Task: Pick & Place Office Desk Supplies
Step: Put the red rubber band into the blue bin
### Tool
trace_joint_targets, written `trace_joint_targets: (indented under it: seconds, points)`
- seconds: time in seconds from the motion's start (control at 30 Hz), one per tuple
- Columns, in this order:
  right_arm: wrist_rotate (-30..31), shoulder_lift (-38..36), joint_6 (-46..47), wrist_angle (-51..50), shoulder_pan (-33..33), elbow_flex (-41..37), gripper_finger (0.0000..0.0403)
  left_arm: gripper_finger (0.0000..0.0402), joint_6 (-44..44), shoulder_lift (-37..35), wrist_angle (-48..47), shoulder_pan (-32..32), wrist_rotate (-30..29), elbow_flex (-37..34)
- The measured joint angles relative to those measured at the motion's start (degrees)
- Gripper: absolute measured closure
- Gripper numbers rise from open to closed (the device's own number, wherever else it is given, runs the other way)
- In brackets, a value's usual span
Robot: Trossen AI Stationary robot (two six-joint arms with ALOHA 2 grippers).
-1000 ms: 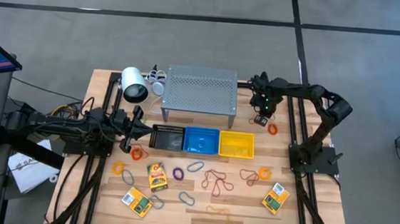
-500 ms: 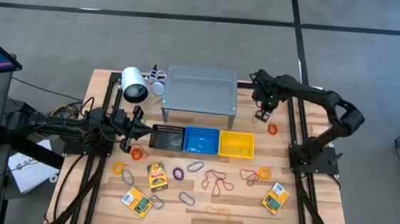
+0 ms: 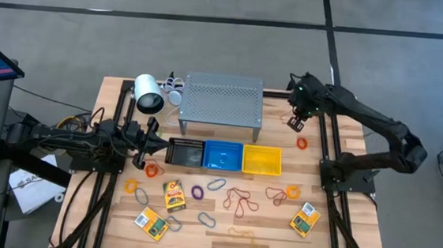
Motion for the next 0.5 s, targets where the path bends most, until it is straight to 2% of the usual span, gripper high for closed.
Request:
trace_joint_targets:
  seconds: [0.23,0.5]
  points:
    - [-0.1,-4.7,2.1,-0.7,4.3,4.1,0.0403,0.0399,0.0,0.0,0.0,0.0,0.0,0.0]
    - [-0.2,-5.8,3.6,-0.8,9.4,11.7,0.0403,0.0399,0.0,0.0,0.0,0.0,0.0,0.0]
